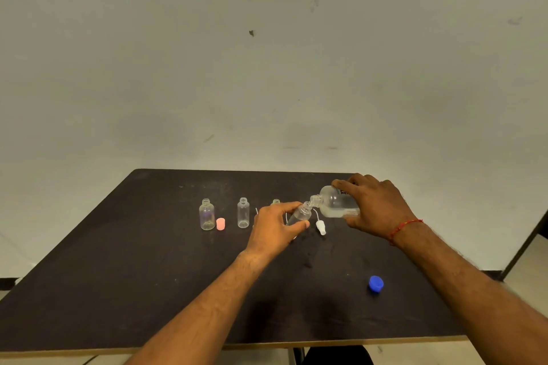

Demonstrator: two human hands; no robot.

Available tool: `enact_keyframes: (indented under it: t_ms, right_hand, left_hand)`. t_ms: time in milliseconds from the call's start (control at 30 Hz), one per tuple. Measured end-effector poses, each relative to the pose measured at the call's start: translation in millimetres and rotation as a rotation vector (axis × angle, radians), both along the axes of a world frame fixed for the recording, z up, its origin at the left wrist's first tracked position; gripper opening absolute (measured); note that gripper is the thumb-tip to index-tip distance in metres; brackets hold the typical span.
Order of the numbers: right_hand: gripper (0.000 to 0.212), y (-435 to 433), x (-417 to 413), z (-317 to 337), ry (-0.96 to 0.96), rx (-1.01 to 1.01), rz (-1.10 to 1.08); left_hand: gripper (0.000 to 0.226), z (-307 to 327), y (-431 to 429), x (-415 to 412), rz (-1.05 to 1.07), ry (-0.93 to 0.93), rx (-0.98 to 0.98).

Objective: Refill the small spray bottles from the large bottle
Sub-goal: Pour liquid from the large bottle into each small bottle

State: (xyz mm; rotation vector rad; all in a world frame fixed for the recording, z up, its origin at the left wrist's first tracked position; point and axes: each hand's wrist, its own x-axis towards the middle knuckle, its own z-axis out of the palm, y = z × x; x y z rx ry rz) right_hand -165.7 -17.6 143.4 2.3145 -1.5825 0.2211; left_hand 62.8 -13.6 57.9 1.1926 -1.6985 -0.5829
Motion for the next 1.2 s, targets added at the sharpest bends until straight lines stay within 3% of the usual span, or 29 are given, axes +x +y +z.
enact_keyframes:
  t_ms: [200, 767, 1000, 1200]
  right_hand:
    - [0.076, -0.2, -0.2, -1.9, 0.004, -0.008, 0.005]
    - [0.075, -1.8, -5.9, -7.0, -0.045, -0.008, 0.002]
    - [0.072, 5.1, -11.5, -26.5, -0.232, 0.057, -0.039]
    - [0.071, 1.0, -26.4, -62.0, -0.596, 0.157, -0.086]
  left_hand:
    - [0.026, 0.9, 1.1, -0.5, 0.001, -0.035, -0.012]
    - [0.032, 2.4, 0.6, -5.5, -0.014, 0.002, -0.004]
    - [0.034, 2.4, -2.8, -17.2, -0.032, 0.067, 0.014]
    - [0.038, -10.4, -20.2, -31.7, -0.013, 0.124, 0.125]
